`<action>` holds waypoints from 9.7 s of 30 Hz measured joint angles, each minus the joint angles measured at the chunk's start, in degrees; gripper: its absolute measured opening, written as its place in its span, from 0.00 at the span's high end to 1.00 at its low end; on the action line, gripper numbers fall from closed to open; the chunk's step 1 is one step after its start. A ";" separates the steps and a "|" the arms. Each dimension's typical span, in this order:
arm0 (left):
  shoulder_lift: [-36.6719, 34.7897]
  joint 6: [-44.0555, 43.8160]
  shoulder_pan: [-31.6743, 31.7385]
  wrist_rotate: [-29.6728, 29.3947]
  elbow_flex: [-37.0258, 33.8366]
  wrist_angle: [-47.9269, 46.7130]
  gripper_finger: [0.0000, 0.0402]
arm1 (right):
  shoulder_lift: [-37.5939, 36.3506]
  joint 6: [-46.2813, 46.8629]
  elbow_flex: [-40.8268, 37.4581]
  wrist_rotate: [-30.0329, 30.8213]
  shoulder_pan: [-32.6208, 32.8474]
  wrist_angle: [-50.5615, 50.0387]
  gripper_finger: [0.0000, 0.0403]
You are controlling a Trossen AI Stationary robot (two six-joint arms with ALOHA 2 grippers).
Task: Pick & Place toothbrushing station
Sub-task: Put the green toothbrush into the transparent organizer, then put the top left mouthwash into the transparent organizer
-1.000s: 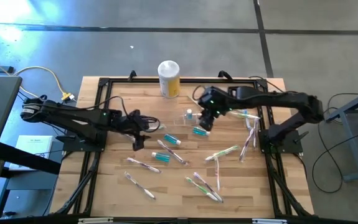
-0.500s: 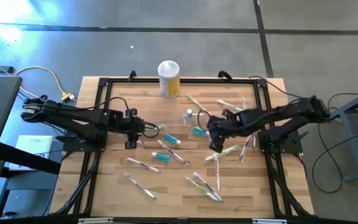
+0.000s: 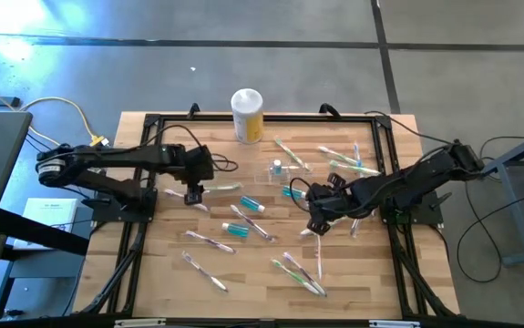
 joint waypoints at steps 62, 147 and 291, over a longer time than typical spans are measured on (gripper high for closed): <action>20.12 24.65 -55.57 -59.84 18.53 -1.08 0.97 | 4.33 -12.59 -1.74 1.21 1.38 36.93 0.64; 26.79 60.70 -48.90 -72.09 18.55 31.13 0.97 | 20.31 -19.48 -1.72 -26.19 -11.08 65.90 0.78; -13.38 -9.30 -34.73 -15.25 -16.44 49.59 0.50 | 3.80 -40.94 -39.56 -15.78 -25.34 118.67 0.50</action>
